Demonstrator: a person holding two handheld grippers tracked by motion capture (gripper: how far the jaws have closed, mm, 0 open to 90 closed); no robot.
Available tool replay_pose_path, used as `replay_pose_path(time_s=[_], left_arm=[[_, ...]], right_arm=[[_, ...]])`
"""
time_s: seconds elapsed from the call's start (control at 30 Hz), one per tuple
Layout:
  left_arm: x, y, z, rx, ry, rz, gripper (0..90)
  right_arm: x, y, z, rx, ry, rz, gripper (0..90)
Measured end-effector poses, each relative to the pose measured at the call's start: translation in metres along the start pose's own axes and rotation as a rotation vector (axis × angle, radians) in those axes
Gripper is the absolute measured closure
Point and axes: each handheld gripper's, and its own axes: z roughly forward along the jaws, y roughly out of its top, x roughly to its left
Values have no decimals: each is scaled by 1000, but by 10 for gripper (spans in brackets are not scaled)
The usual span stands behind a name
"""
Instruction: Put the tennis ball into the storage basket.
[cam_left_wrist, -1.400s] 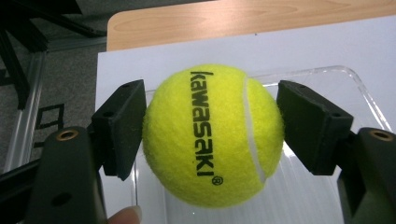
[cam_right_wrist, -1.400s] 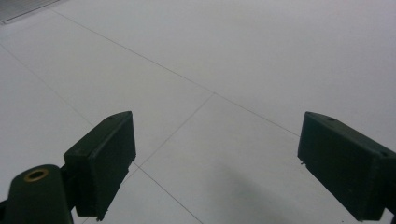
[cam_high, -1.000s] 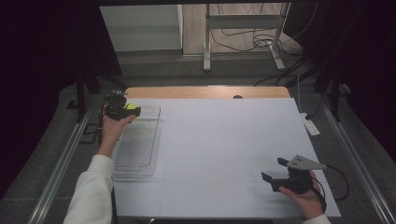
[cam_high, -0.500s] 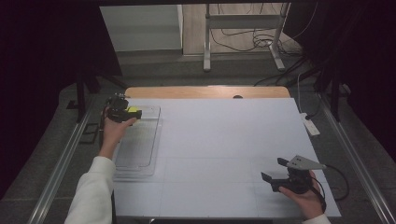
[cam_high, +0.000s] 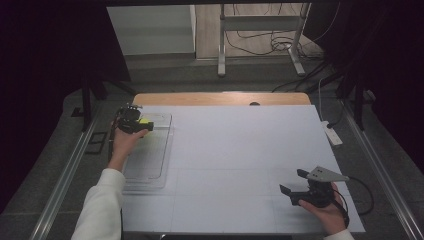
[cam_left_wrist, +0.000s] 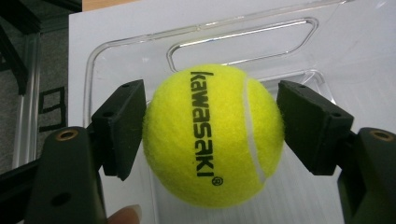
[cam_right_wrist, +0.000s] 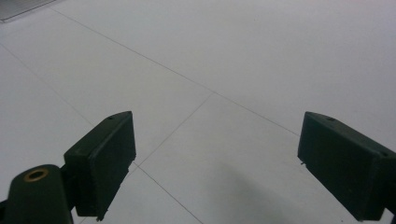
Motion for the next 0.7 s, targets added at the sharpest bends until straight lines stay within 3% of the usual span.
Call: replay_pose_path(time_s=[0.7], left_arm=[[-3, -2, 12, 65, 27, 25, 274]], right_arm=[[-1, -1, 1, 5, 1, 3, 119]])
